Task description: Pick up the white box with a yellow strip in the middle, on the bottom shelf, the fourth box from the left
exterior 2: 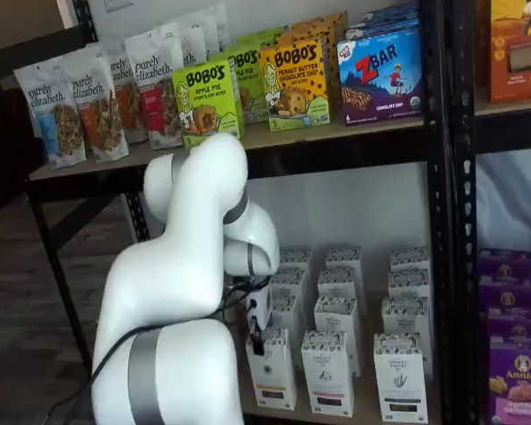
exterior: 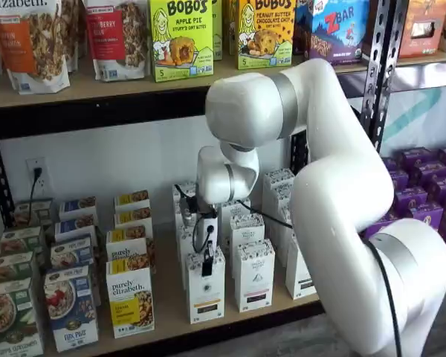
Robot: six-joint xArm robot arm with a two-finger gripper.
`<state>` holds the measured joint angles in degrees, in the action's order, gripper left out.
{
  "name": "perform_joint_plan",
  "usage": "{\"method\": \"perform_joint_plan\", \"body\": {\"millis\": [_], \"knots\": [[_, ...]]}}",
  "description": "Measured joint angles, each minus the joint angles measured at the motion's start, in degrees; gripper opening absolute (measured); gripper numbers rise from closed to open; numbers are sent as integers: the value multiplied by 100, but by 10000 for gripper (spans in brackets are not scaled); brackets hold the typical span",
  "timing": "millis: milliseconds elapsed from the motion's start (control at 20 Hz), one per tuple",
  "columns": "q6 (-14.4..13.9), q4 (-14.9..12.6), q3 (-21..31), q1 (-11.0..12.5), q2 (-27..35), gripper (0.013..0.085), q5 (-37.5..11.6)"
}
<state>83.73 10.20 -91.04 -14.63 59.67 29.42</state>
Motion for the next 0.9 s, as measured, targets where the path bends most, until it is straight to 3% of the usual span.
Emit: {"method": "perform_joint_plan", "body": {"millis": [300, 900], "knots": [[-155, -176, -193, -3, 186, 850, 64], [-219, -249, -407, -8, 443, 850, -10]]}}
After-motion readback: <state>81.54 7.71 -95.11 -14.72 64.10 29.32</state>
